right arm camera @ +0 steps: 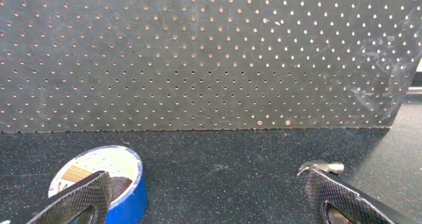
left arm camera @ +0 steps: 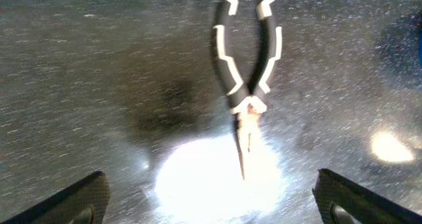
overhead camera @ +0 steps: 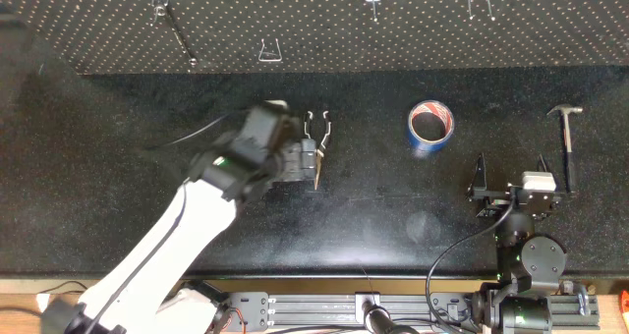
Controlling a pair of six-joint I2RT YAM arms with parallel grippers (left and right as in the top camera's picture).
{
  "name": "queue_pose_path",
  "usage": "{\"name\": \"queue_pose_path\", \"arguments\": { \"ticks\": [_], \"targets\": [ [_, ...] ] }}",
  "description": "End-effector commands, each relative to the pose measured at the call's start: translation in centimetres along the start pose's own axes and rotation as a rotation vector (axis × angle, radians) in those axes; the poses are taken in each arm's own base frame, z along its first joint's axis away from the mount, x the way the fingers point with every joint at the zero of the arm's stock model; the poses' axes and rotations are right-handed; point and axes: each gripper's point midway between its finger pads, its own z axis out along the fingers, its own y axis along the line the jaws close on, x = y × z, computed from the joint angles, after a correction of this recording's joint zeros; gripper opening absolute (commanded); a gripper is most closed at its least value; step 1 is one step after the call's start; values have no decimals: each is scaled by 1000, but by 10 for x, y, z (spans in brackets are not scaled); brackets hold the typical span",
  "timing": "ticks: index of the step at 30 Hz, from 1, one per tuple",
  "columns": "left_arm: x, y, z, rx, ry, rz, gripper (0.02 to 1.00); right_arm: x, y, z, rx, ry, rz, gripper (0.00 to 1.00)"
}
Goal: Place Tools Onto Pegboard
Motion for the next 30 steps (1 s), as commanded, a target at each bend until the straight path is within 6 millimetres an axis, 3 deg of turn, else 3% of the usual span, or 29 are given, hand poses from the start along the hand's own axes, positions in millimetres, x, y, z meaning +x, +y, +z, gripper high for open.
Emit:
{"name": "queue_pose_path", "arguments": {
  "ticks": [1,5,8,14,21,30],
  "targets": [
    [-23,-21,14,-98,110,-48,998,2,1,0,0,3,14,961],
    [-32,-35,49,-106,175,-94,998,2,1,0,0,3,14,961],
    [-46,-42,70,-89,123,-88,998,2,1,0,0,2,14,961],
    [-34,-30,98,-158,177,-55,998,2,1,0,0,2,14,961],
    [-47,-26,99,-129,171,-42,998,2,1,0,0,2,14,961],
    [-48,-32,115,-101,175,-11,1000,2,1,0,0,2,14,961]
  ]
}}
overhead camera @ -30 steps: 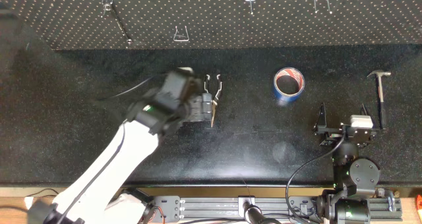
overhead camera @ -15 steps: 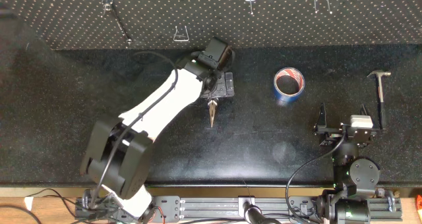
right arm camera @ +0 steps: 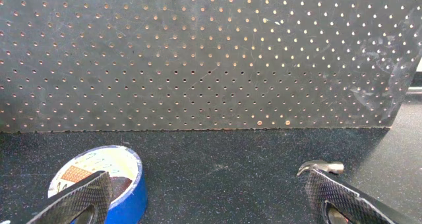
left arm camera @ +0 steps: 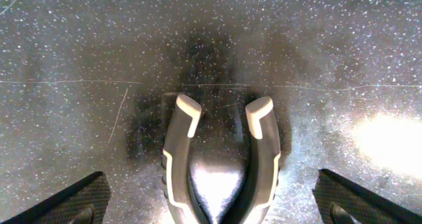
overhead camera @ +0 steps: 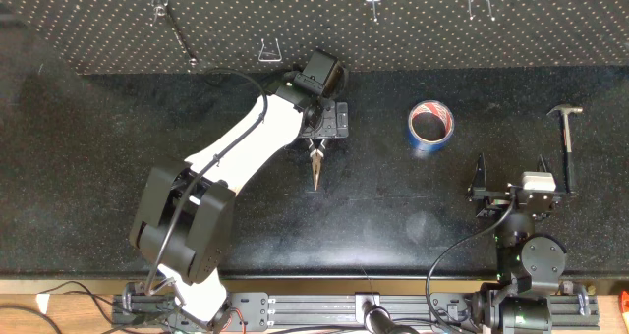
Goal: Place Tools Onto Pegboard
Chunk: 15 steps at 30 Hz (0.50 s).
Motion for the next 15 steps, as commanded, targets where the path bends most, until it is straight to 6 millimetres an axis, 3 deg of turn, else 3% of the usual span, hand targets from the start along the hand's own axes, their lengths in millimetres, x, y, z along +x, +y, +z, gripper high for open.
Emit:
{"name": "queue_pose_path", "arguments": {
  "ticks": [1,15],
  "targets": [
    [0,-1,10,-2,23,11,998,2,1,0,0,2,14,961],
    [3,3,20,-22,45,11,998,2,1,0,0,2,14,961]
  ]
}}
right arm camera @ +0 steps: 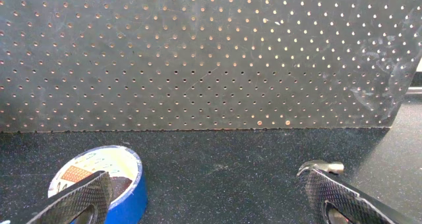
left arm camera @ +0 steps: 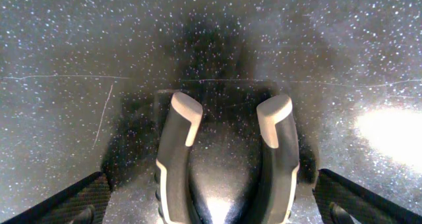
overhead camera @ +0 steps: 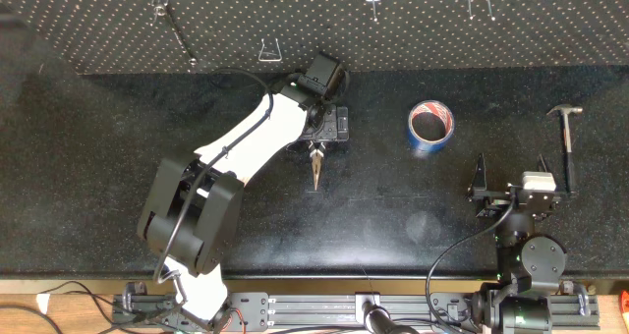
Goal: Place Tools Onto Pegboard
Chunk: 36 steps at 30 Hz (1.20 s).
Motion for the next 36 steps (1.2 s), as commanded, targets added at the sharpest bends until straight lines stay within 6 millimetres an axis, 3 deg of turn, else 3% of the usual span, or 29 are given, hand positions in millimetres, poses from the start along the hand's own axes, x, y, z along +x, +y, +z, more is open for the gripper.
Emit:
{"name": "queue_pose_path", "arguments": {
  "ticks": [1,13,19,21,22,25,27,30,31,34,36],
  "targets": [
    [-4,1,4,-6,3,5,963,2,1,0,0,2,14,961],
    [-1,0,9,-4,18,6,599,2,1,0,0,2,14,961],
    [-1,0,9,-4,18,6,566,2,1,0,0,2,14,961],
    [-1,0,9,-1,20,6,417,2,1,0,0,2,14,961],
    [0,-1,9,7,26,5,283,2,1,0,0,2,14,961],
    [5,6,9,-26,43,7,29,2,1,0,0,2,14,961],
    [4,5,7,-26,37,7,27,2,1,0,0,2,14,961],
    [-17,17,-54,-44,-115,6,27,2,1,0,0,2,14,961],
    [-29,22,-88,-13,-198,21,27,2,1,0,0,2,14,961],
    [-61,56,-214,-18,-573,105,29,2,1,0,0,2,14,961],
    [-92,56,-268,-75,-817,236,27,2,1,0,0,2,14,961]
  ]
}}
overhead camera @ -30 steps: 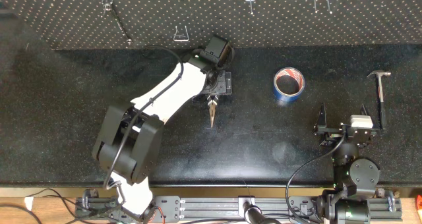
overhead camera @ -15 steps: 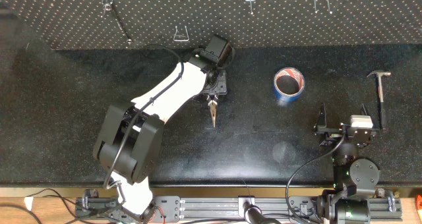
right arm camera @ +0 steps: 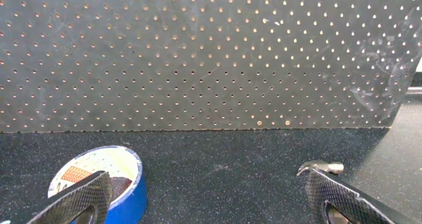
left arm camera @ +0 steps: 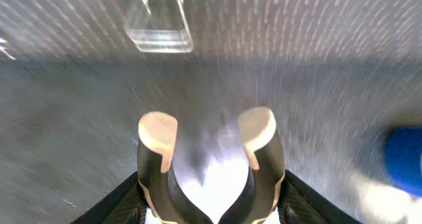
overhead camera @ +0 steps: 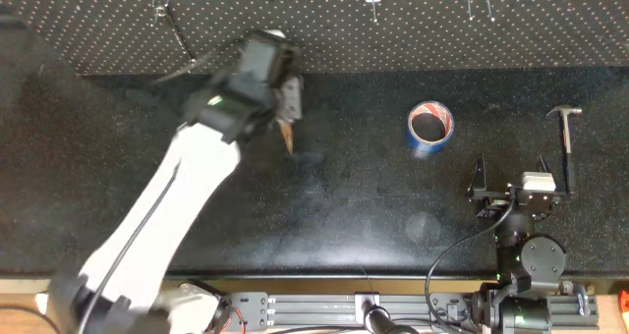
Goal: Place Tools Onto Pegboard
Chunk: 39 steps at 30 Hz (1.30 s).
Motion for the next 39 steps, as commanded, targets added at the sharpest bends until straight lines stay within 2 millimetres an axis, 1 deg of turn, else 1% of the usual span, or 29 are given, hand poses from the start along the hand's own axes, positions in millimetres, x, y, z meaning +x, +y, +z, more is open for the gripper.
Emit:
{"name": "queue_pose_path", "arguments": {
  "ticks": [1,2,3,4,5,8,10,11,12,13,14,15,17,19,21,22,24,27,30,32,34,36,39],
  "targets": [
    [-104,5,-85,-76,-505,287,29,2,1,0,0,3,15,961],
    [-117,1,-86,-78,-555,304,29,2,1,0,0,3,15,961],
    [-122,3,-82,-87,-566,299,29,2,1,0,0,3,15,961],
    [-124,15,-68,-113,-540,287,29,2,1,0,0,3,15,961],
    [-130,21,-59,-125,-542,272,29,2,1,0,0,3,15,961],
    [-144,22,-52,-124,-615,244,29,2,1,0,0,3,15,961],
    [-152,17,-43,-108,-648,238,29,2,1,0,0,3,15,961],
    [-151,14,-36,-94,-642,243,27,2,1,0,0,3,15,961],
    [-149,13,-37,-79,-645,242,29,2,1,0,0,3,15,961],
    [-145,12,-50,-37,-689,242,29,2,1,0,0,3,15,961],
    [-144,16,-66,-17,-782,222,27,2,1,0,0,3,15,961],
    [-145,13,-67,6,-850,212,27,2,1,0,0,3,15,961],
    [-141,14,-51,5,-835,215,29,2,1,0,0,3,15,961],
    [-142,23,-42,-12,-821,208,29,2,1,0,0,3,15,961],
    [-140,23,-26,-17,-795,213,29,2,1,0,0,3,15,961],
    [-137,24,-15,-21,-773,215,29,2,1,0,0,3,15,961],
    [-135,20,-1,-6,-754,226,27,2,1,0,0,3,15,961],
    [-128,10,18,47,-719,253,29,2,1,0,0,3,15,961],
    [-122,9,33,49,-687,260,31,2,1,0,0,3,15,961],
    [-113,13,42,37,-635,266,27,2,1,0,0,3,15,961],
    [-106,19,48,8,-596,264,29,2,1,0,0,3,15,961],
    [-104,27,50,-22,-581,256,27,2,1,0,0,3,15,961],
    [-96,33,55,-54,-541,256,29,2,1,0,0,3,15,961]
  ]
}}
